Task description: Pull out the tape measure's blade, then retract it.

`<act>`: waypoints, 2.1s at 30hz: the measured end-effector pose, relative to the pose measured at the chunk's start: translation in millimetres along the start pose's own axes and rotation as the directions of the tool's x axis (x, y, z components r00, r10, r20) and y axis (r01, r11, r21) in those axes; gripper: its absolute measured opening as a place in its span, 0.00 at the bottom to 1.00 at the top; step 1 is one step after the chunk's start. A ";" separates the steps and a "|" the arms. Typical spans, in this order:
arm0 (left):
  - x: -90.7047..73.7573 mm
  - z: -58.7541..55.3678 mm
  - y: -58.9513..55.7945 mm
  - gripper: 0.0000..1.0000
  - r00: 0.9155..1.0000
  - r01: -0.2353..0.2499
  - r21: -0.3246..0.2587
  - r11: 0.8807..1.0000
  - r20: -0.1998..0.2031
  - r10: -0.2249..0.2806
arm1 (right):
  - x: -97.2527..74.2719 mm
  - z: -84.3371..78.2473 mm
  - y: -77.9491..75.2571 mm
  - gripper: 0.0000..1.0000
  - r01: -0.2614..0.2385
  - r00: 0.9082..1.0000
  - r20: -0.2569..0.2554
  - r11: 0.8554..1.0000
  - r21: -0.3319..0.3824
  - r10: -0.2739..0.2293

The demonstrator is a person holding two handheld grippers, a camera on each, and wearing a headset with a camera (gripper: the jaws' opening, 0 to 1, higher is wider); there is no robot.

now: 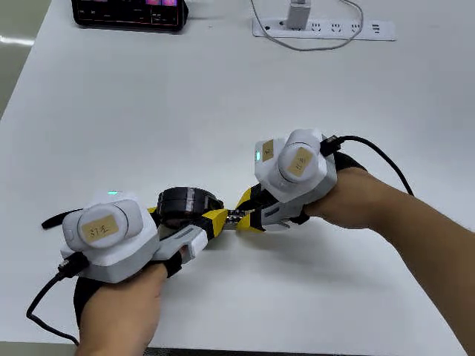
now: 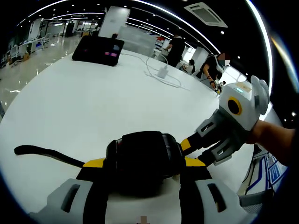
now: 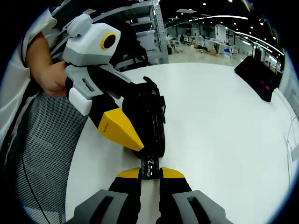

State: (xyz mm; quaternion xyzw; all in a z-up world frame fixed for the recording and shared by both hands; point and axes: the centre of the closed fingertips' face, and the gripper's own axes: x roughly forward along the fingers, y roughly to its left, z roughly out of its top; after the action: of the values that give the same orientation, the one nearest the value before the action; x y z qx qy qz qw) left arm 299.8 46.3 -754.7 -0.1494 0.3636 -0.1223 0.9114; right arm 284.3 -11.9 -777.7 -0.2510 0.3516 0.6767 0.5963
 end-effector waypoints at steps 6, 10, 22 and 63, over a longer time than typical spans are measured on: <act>0.1 0.2 0.0 0.57 1.000 0.002 -0.005 1.000 0.002 -0.002 | 4.0 5.1 0.3 0.11 -0.006 1.000 0.013 1.000 0.001 0.006; 0.1 0.3 0.5 0.58 1.000 0.005 -0.007 1.000 0.002 -0.005 | 7.3 9.3 0.6 0.11 -0.008 1.000 0.023 1.000 0.001 0.008; -0.3 0.6 0.6 0.58 1.000 0.005 -0.009 1.000 0.004 -0.005 | 8.7 10.6 0.1 0.11 -0.006 1.000 0.027 1.000 0.005 0.006; 1.1 3.0 -6.7 0.70 1.000 0.023 0.027 0.999 -0.009 -0.023 | 1.4 12.5 2.3 0.25 -0.002 0.999 0.054 0.997 0.080 -0.003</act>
State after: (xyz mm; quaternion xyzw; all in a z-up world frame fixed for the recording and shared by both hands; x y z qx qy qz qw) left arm 301.9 40.3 -750.9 -0.1405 0.3641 -0.1385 0.9102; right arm 282.7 -1.4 -770.5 -0.2085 0.3619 0.6685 0.6154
